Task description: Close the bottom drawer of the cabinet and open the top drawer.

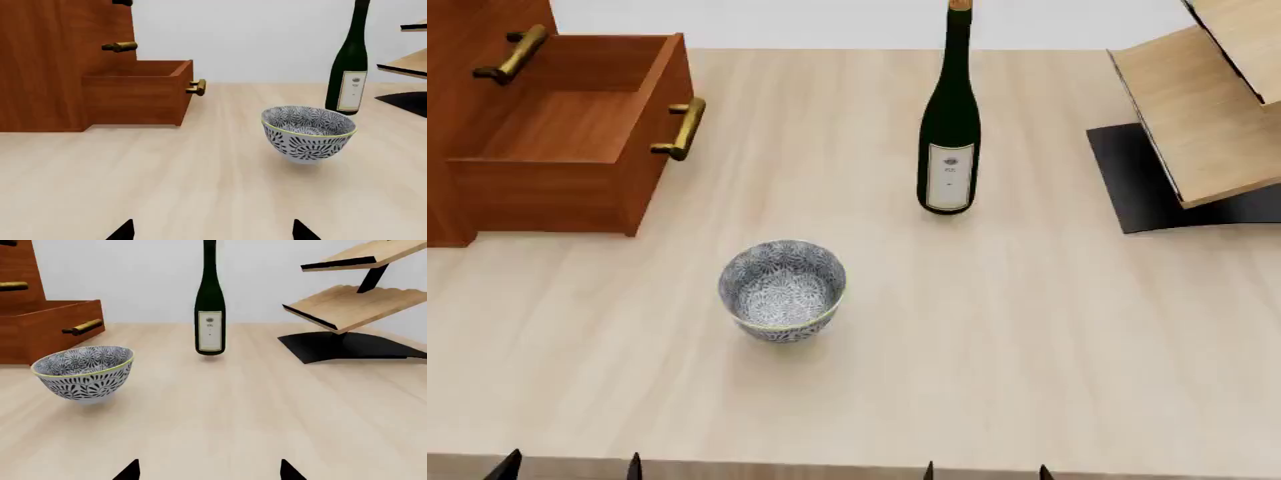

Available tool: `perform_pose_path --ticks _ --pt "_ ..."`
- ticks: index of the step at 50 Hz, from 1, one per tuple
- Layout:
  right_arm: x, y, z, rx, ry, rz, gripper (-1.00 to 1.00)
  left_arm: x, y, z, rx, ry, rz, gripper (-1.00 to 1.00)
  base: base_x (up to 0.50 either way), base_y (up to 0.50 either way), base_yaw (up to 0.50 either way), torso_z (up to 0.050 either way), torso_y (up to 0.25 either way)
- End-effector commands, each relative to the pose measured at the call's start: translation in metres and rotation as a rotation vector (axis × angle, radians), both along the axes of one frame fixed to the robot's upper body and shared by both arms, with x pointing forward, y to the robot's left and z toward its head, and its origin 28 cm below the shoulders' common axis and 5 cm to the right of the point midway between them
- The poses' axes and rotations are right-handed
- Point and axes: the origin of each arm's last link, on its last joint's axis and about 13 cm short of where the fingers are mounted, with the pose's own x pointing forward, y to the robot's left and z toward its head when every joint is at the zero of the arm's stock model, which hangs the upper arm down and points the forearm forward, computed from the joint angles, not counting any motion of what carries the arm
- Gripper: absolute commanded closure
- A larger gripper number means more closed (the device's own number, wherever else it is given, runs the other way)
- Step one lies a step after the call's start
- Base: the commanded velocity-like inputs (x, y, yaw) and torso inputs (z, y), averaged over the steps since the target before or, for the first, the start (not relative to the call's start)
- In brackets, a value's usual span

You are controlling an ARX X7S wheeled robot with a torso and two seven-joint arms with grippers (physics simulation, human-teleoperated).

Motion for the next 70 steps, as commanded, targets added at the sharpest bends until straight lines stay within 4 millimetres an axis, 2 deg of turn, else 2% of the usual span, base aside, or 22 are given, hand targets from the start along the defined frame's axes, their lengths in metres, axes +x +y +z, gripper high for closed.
perform_pose_path --ticks 1,6,26,47,59,70 --pt "0.0 0.0 0.0 0.0 0.0 0.0 -1.0 0.0 0.0 0.0 0.0 0.0 0.0 -1.0 0.0 0.0 0.0 0.0 0.0" --pt "0.001 0.0 -0.007 0.008 0.014 0.003 -1.0 -0.001 -0.006 -0.007 -0.011 0.04 -0.024 -1.0 0.0 0.0 0.0 0.0 0.0" --pt "0.001 -0.001 0.0 0.033 0.0 0.008 -1.0 -0.002 -0.006 0.002 -0.062 0.023 -0.06 -1.0 0.0 0.0 0.0 0.0 0.0" --pt "0.003 0.0 0.006 0.043 -0.008 0.017 -1.0 0.0 -0.005 0.01 -0.062 -0.005 -0.039 -1.0 0.0 0.0 0.0 0.049 0.0" --pt "0.011 0.0 0.02 0.018 -0.023 0.024 -1.0 0.007 -0.003 0.023 -0.046 -0.054 -0.046 -1.0 0.0 0.0 0.0 0.05 0.0" --pt "0.023 -0.008 0.042 -0.019 -0.044 0.015 -1.0 0.023 0.0 0.057 -0.023 -0.146 -0.066 -1.0 0.0 0.0 0.0 0.05 0.0"
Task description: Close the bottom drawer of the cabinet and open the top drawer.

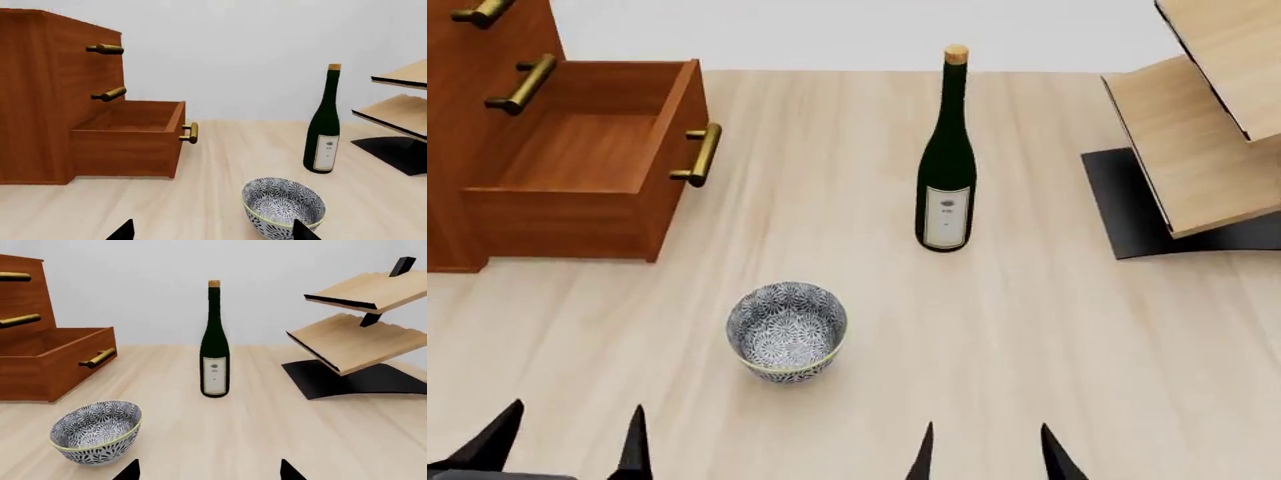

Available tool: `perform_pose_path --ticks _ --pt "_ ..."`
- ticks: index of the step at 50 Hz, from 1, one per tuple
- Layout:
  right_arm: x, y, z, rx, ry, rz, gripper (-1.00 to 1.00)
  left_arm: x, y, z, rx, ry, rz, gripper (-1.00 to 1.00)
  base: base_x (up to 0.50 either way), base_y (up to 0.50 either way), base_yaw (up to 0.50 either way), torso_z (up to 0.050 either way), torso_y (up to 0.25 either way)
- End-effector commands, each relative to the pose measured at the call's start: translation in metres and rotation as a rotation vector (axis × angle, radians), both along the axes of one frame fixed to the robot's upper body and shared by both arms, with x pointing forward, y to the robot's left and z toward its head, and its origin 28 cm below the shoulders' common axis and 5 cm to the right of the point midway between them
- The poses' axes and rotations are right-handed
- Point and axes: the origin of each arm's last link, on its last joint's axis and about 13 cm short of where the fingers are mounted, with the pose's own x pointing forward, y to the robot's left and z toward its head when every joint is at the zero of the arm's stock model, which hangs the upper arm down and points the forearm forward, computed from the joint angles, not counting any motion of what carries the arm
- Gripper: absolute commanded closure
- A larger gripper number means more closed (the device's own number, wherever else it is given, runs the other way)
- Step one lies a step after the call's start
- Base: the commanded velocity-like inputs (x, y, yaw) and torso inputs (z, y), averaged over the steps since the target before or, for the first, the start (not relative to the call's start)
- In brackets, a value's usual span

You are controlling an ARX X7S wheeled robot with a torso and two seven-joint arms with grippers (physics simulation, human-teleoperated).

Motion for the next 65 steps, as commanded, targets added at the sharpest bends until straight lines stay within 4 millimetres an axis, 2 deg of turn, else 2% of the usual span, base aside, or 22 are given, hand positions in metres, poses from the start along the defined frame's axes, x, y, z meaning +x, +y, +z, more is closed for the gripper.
perform_pose_path --ticks 1,5,19,33,41,52,65 --pt "0.009 -0.005 0.019 -0.028 -0.022 -0.005 -1.0 0.012 0.002 0.029 0.008 -0.071 -0.013 -1.0 0.0 0.0 0.0 0.05 0.0" --pt "0.014 -0.008 0.029 -0.032 -0.034 -0.005 -1.0 0.018 0.004 0.048 0.0 -0.092 -0.007 -1.0 0.0 0.0 0.0 0.05 0.0" --pt "0.029 -0.019 0.053 -0.044 -0.037 -0.011 -1.0 0.034 0.011 0.098 0.047 -0.241 -0.019 -1.0 0.0 0.0 0.0 0.0 0.0" --pt "0.044 -0.029 0.083 -0.062 -0.069 -0.024 -1.0 0.053 0.016 0.166 0.039 -0.376 -0.016 -1.0 0.0 0.0 0.0 0.0 0.0" --pt "0.05 -0.033 0.096 -0.068 -0.079 -0.026 -1.0 0.056 0.016 0.193 0.054 -0.429 -0.028 -1.0 0.0 0.0 0.0 0.0 0.0" --pt "0.057 -0.035 0.106 -0.067 -0.082 -0.02 -1.0 0.059 0.023 0.244 0.054 -0.526 0.0 -1.0 0.0 0.0 0.0 0.0 0.0" --pt "0.058 -0.034 0.12 -0.078 -0.103 -0.019 -1.0 0.054 0.027 0.275 0.056 -0.583 0.011 -1.0 0.0 0.0 0.0 0.0 0.0"
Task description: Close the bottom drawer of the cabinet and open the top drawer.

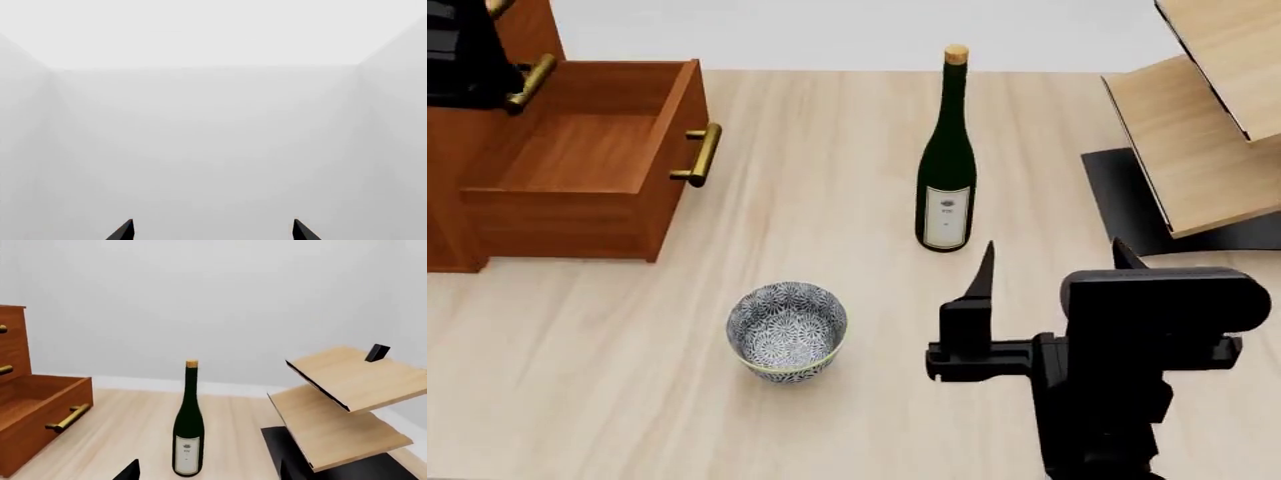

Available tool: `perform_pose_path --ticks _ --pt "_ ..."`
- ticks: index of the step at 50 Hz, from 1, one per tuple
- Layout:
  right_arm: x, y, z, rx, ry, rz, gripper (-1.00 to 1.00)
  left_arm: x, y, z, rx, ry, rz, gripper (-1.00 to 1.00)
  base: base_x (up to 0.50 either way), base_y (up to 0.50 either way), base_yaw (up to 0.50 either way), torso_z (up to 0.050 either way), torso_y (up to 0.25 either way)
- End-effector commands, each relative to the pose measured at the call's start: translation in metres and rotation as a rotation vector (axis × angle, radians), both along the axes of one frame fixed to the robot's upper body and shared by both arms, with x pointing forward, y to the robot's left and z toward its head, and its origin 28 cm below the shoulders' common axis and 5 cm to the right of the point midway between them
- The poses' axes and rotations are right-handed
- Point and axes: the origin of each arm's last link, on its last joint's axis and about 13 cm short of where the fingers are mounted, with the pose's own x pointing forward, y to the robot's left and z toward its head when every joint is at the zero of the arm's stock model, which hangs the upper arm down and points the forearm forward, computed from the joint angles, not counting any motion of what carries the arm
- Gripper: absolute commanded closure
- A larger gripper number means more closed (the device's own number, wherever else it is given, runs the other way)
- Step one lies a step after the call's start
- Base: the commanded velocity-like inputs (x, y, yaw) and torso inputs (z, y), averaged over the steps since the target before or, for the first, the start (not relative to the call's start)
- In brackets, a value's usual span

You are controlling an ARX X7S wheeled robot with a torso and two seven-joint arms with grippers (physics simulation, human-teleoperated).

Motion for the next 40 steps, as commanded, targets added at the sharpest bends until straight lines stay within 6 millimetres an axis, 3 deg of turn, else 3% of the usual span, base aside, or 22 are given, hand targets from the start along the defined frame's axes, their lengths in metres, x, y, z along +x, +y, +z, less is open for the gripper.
perform_pose_path --ticks 1,14,40 --pt "0.0011 -0.0005 0.0119 -0.007 -0.017 0.002 -1.0 -0.0053 0.0036 0.0301 0.002 -0.059 0.01 -1.0 0.0 0.0 0.0 0.0 0.0" --pt "-0.003 -0.0004 0.0106 -0.008 -0.012 -0.001 -1.0 -0.0078 0.0034 0.0266 -0.005 -0.053 0.006 -1.0 0.0 0.05 0.0 0.0 0.0" --pt "-0.0029 -0.0002 0.0052 -0.001 -0.003 0.006 -1.0 -0.0091 0.0023 0.0299 -0.008 -0.066 -0.001 -1.0 0.0 0.5 0.0 0.0 0.0"
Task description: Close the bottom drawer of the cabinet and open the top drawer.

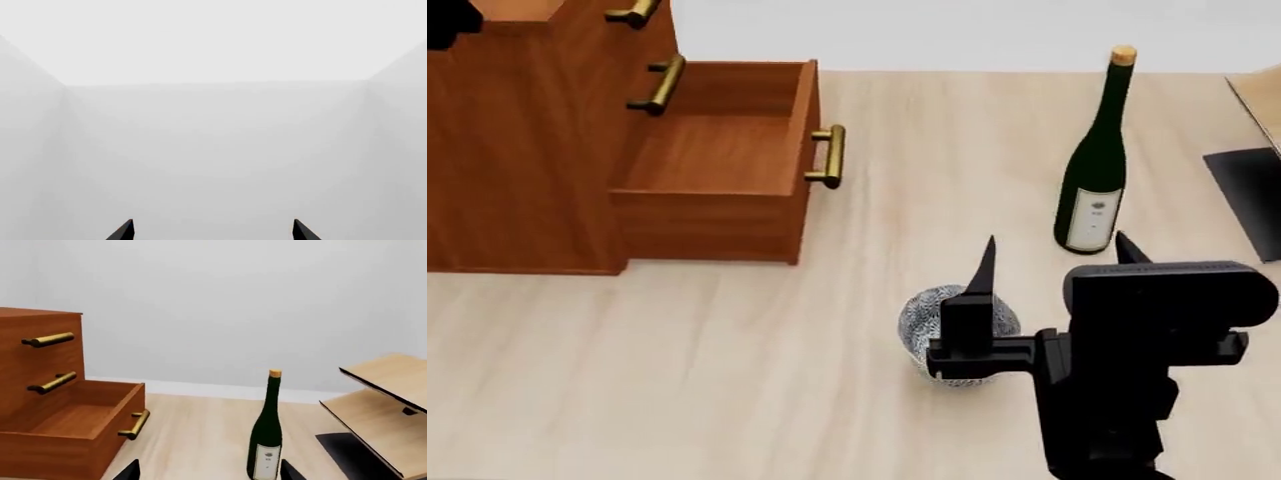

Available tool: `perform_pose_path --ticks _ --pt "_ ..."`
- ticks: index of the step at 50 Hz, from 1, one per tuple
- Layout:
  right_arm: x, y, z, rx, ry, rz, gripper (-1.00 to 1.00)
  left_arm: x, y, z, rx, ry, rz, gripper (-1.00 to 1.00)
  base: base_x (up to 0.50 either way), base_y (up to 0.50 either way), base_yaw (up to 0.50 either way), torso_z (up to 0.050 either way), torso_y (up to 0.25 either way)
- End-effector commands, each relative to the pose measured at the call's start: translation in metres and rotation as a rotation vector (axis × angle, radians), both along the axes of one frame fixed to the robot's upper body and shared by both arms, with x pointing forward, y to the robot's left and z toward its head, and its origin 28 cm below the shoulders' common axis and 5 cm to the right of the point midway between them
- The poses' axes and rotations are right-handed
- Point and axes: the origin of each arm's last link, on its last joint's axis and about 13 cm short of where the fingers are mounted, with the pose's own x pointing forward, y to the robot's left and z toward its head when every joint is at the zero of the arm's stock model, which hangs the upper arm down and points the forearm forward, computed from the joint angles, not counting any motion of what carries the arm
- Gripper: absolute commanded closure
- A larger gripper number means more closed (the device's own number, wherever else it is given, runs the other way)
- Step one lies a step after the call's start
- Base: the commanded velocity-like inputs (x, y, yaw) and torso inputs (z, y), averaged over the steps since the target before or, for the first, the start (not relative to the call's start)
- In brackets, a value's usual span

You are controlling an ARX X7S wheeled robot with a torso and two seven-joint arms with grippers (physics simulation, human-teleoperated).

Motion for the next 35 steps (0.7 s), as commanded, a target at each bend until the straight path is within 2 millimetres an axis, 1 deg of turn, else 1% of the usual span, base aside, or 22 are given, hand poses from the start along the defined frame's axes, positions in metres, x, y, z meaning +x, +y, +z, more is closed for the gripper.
perform_pose_path --ticks 1,32,35 --pt "0.0002 0.0002 -0.0014 0.002 0.004 0.003 -1.0 -0.0005 0.0006 0.0024 -0.007 -0.009 0.0 -1.0 0.0 0.5 0.0 0.0 0.0" --pt "-0.0012 0.0002 -0.0026 0.012 0.0 0.0 -1.0 -0.0034 -0.0002 0.0046 -0.002 -0.019 -0.002 -1.0 0.0 0.5 0.0 0.0 0.0" --pt "-0.0024 -0.0015 -0.0023 0.025 -0.006 -0.011 -1.0 -0.0034 -0.0007 0.0041 0.0 -0.02 -0.004 -1.0 0.0 0.11 0.0 0.0 0.0"
